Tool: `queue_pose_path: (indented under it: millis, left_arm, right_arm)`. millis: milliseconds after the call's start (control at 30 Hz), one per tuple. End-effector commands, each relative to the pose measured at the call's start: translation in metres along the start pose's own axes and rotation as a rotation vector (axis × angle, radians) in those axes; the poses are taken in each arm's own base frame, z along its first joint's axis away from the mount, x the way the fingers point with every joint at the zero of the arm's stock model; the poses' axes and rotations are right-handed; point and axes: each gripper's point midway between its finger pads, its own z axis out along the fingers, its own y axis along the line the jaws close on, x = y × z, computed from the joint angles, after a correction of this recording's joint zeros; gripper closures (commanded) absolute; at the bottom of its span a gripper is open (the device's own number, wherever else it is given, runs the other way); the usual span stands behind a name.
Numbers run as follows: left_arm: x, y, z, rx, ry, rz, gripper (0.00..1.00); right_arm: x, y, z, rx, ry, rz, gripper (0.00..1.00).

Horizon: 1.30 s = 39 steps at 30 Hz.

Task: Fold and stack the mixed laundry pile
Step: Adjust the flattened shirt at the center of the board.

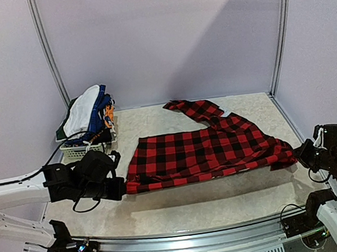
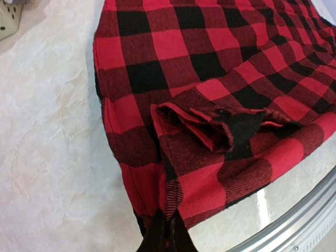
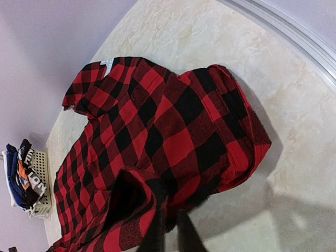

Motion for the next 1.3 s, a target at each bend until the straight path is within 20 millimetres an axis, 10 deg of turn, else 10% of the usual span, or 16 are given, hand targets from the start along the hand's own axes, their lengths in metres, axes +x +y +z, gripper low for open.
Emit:
queue_pose_path:
  millis: [0,133,300,633,1267]
  left_arm:
    - [0.029,0.018,-0.005,-0.066,0.070,0.002,0.89]
    - [0.030,0.017,-0.017,-0.061,0.054,0.016,0.45]
    - [0.009,0.015,-0.038,-0.031,-0.049,0.035,0.19]
    - [-0.066,0.016,-0.030,-0.157,-0.254,0.136,0.29]
    - [-0.189,0.032,0.083,-0.054,-0.119,0.090,0.30]
  right_arm:
    - [0.009,-0.009,-0.011,0.028,0.009,0.035,0.72]
    - [-0.001,0.008,-0.027,-0.039,-0.038,0.045,0.34]
    - [-0.019,0.029,-0.045,-0.105,-0.103,0.027,0.30]
    - [-0.045,0.081,0.004,-0.260,-0.036,-0.090,0.27]
    - [-0.077,0.138,0.180,-0.091,0.255,-0.382,0.25]
